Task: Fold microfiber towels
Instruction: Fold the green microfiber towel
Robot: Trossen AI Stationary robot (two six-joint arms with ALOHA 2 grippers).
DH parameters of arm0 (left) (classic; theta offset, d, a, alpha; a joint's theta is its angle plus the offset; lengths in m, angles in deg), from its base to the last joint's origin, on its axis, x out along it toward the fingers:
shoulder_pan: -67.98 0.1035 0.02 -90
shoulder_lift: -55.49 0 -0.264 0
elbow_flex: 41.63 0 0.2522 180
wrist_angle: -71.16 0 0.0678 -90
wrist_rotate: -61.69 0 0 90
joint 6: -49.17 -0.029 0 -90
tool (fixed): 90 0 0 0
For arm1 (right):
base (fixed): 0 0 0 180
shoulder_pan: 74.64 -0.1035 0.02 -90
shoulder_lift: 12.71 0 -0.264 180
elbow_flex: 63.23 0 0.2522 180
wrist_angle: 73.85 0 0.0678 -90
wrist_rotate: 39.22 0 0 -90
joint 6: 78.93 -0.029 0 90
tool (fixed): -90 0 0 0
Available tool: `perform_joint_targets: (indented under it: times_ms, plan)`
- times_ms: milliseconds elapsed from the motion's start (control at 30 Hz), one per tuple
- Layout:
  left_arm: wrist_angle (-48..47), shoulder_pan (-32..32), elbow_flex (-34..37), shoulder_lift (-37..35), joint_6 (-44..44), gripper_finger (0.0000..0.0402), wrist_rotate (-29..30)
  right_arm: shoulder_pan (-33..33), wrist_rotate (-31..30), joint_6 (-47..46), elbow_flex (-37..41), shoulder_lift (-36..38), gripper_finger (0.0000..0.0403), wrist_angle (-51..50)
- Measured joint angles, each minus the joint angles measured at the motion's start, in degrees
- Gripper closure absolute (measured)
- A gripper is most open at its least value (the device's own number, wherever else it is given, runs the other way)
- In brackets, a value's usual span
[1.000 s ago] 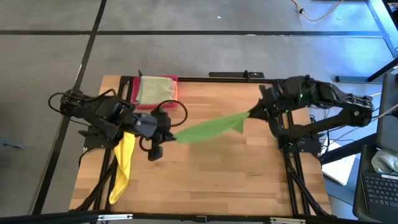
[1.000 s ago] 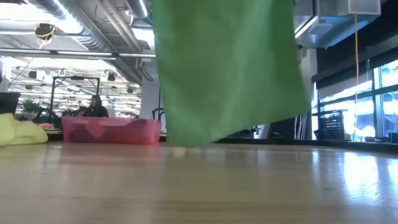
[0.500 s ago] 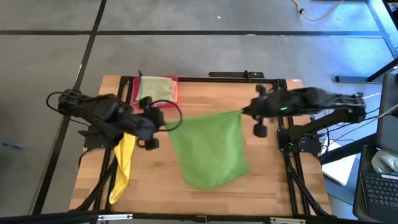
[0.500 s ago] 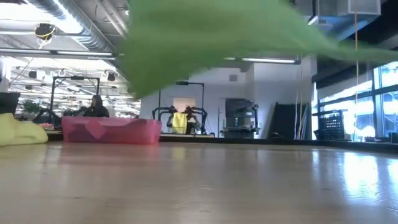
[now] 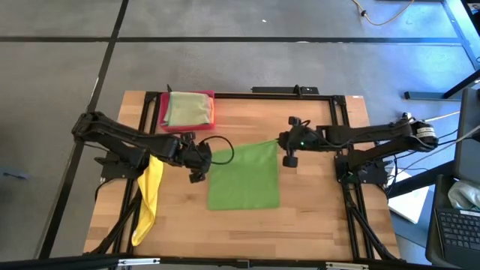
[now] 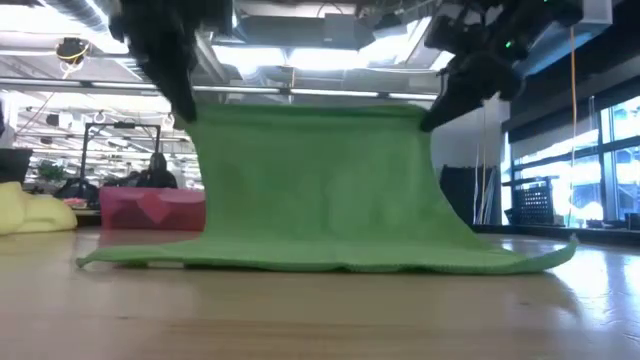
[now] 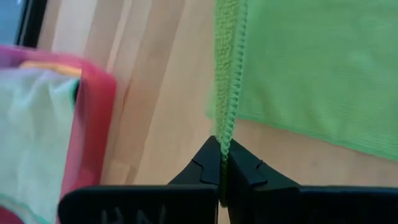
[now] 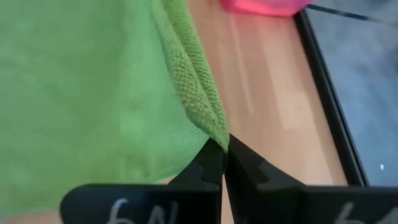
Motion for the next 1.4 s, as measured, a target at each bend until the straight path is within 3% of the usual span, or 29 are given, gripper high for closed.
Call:
perform_joint_targets:
  times_ms: [233,467,600,800,1000,1200,1400]
  plan:
    - [4.6,4.7,3.3,-0.1,0.3,0.0401,-1.6,3.6,2.1,-0.2,0.4,-1.2,0.0393,3.2]
    - [5.7,1.5,-1.0,-0.1,4.8,0.0401,-8.4,-0.6,22.5,-6.2,-5.8,-0.6,0.0393,-6.2]
    - [6.1,-2.7,-1.2,-0.1,9.6,0.0401,-12.1,-4.4,28.0,-9.5,-6.3,-0.7,0.0393,-7.0]
    - [6.5,-9.8,-1.2,2.0,15.3,0.0401,-10.5,-10.1,26.1,-10.6,-4.7,-2.9,0.0393,-7.7]
    - [11.4,-14.3,-1.2,8.6,16.9,0.0401,-9.9,-13.9,24.7,-10.8,-0.3,-5.9,0.0393,-6.9]
    - [19.0,-16.4,-1.2,16.5,16.6,0.0401,-14.0,-15.6,24.3,-14.3,2.4,-7.9,0.0393,-2.6]
    - [18.4,-16.9,-1.2,19.5,16.5,0.0401,-17.1,-17.2,24.4,-16.9,2.5,-8.8,0.0393,0.1]
